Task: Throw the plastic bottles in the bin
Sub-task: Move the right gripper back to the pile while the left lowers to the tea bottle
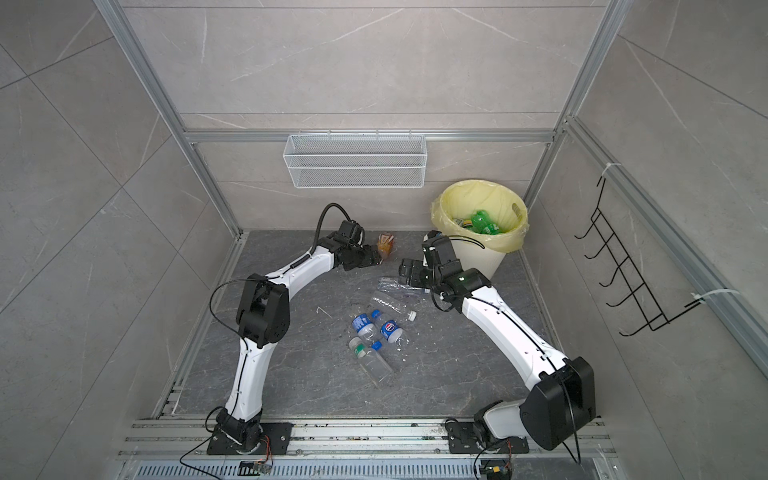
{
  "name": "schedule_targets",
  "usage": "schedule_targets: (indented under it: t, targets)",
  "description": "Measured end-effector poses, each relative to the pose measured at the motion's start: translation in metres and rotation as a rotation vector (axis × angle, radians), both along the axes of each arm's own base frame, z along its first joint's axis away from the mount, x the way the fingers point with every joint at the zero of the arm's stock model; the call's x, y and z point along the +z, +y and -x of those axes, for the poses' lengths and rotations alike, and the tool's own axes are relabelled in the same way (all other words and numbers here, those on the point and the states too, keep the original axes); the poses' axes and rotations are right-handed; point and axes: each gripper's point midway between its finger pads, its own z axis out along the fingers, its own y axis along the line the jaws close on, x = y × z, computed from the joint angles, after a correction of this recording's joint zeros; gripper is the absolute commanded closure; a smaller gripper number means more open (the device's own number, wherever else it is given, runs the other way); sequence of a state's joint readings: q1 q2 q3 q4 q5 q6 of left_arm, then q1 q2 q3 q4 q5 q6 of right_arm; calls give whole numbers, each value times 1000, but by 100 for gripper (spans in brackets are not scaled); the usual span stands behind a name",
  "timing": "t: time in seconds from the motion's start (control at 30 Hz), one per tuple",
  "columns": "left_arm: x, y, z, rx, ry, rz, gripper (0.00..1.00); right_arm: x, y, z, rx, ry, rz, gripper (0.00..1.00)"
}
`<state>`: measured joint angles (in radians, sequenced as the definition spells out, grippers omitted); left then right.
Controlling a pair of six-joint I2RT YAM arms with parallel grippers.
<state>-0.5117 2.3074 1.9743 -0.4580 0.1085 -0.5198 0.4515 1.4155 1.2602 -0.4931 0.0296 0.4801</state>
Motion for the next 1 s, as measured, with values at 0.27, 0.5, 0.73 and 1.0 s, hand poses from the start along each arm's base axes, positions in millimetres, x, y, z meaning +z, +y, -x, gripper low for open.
schedule_targets:
  t: [0.27, 0.5, 0.73, 1.0]
  targets:
    - [-42, -9, -17, -14, 30, 8, 20, -20, 13, -12, 24, 31, -14, 0]
    - [-50, -18, -33, -21, 6, 42, 25, -28, 19, -18, 36, 41, -27, 0]
    - [-49, -23, -41, -19, -16, 68, 34, -34, 22, -22, 38, 44, -27, 0]
    - [-54, -32, -50, -26, -38, 110, 47, -41, 24, -26, 38, 53, -23, 0]
